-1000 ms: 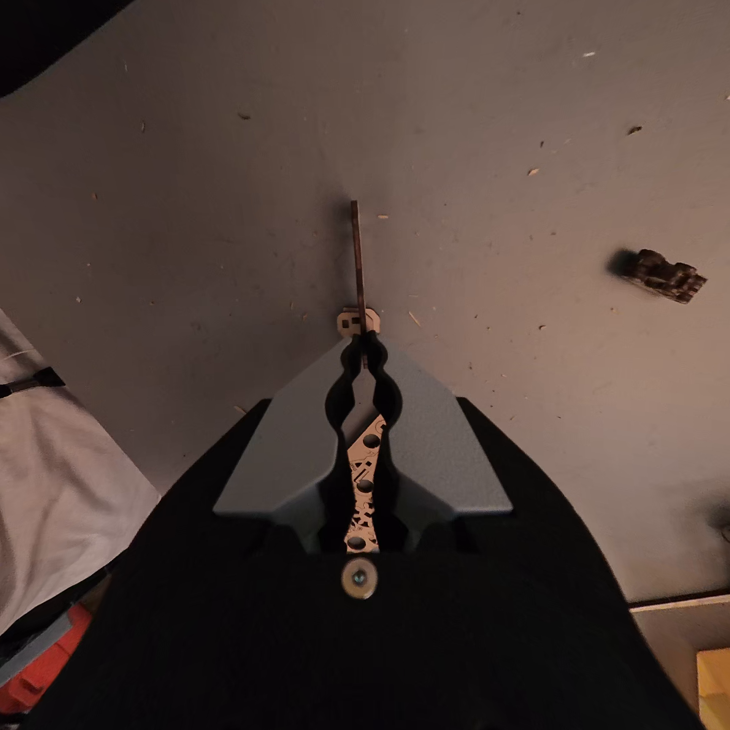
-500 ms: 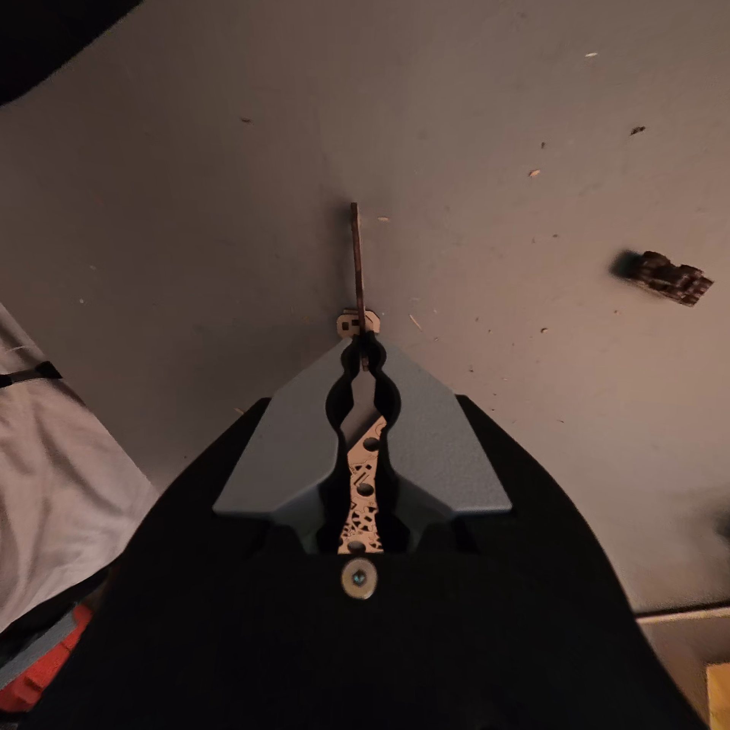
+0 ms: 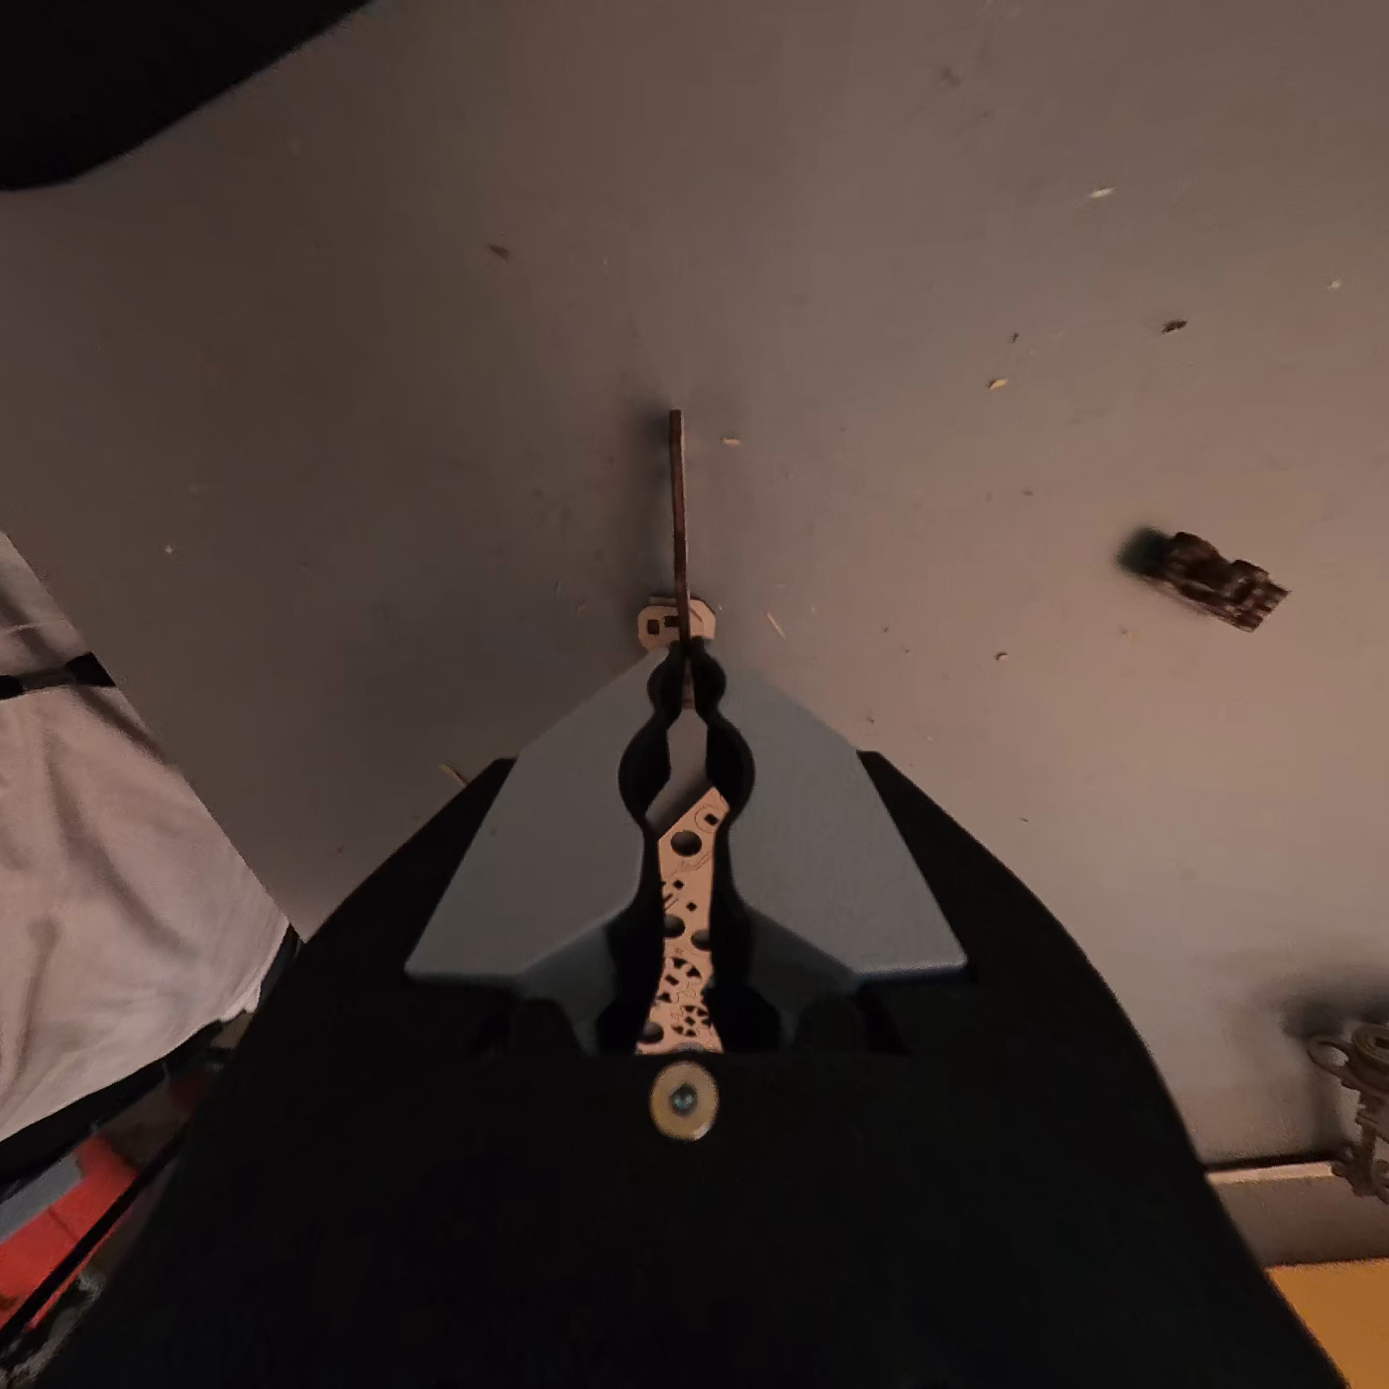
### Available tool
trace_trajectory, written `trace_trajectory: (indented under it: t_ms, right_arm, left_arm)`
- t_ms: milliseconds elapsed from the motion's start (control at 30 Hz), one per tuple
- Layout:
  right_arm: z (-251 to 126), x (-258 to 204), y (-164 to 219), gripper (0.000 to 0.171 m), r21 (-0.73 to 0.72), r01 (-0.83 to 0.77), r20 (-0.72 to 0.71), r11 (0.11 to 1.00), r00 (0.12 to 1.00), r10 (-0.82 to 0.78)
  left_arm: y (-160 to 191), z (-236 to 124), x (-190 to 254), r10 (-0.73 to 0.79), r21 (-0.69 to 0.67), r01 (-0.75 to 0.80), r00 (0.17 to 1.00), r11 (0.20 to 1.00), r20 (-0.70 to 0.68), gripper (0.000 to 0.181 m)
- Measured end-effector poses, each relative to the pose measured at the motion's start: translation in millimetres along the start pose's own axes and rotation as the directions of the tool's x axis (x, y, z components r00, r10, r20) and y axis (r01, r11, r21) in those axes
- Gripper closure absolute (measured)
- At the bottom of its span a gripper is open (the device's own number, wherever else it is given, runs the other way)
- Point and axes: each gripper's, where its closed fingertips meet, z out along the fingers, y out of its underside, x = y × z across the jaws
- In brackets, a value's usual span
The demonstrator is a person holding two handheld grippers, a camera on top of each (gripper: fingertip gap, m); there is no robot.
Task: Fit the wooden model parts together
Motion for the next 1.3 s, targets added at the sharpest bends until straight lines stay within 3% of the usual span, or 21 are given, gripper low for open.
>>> trace_trajectory:
  t_ms: [1000, 1300]
  right_arm:
    - [1, -8, -1, 0.171, -0.02, -0.05, 0.055, 0.999, 0.997, 0.051]
    - [2, -9, -1, 0.163, -0.042, -0.056, 0.043, 0.998, 0.997, 0.058]
  left_arm:
    - [9, 7, 2, -0.011, -0.031, 0.01, 1.0, 0.999, -0.023, 0.145]
    - [8, 7, 3, -0.008, -0.031, 0.007, 1.0, 0.999, -0.027, 0.145]
